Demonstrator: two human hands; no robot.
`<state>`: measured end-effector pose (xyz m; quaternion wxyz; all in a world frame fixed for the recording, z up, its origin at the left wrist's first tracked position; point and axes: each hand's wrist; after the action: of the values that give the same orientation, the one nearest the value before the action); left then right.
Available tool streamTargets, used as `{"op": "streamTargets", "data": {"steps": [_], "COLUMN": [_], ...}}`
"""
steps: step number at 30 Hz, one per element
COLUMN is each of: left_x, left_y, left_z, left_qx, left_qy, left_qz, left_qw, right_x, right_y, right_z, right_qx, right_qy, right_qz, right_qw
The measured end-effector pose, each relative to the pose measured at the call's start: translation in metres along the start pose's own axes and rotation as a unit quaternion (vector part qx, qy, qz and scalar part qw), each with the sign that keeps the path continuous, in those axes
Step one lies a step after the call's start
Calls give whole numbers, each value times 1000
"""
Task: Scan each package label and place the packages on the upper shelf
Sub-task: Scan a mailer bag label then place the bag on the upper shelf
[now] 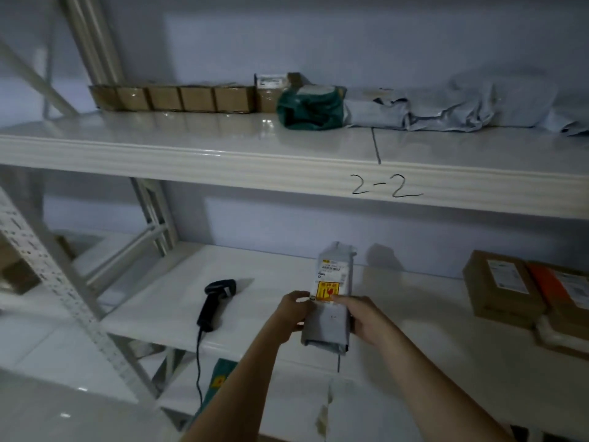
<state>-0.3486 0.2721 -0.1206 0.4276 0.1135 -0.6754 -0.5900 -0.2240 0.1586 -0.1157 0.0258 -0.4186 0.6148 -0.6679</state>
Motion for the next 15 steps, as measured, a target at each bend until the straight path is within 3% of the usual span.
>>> {"op": "streamTargets", "data": {"steps": [7,12,15], "left_x": [-30,-69,-90], "left_y": [-13,-15,-16], "left_z": [103,168,200], "left_qx": [-9,-114,-186], "left_qy": [136,245,244], "left_qz": [-3,17,58], "left_qw": [991,963,950], "right_x": [-44,-92,-116], "right_y": [7,3,-4], "right_z": [-83,-136,-164], "right_qx": [38,46,64], "right_qy": [-18,-39,-51], "right_qz": [-18,-29,-34], "right_qw": [999,998,996]}}
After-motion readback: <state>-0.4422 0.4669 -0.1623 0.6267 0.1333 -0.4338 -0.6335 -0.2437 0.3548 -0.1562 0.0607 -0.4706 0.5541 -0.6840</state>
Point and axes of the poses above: each hand's wrist, its own x-axis away from the middle knuckle, its own z-axis out of the back of the hand, y = z × x, and after that the axes turned 5 degrees about y, right-handed
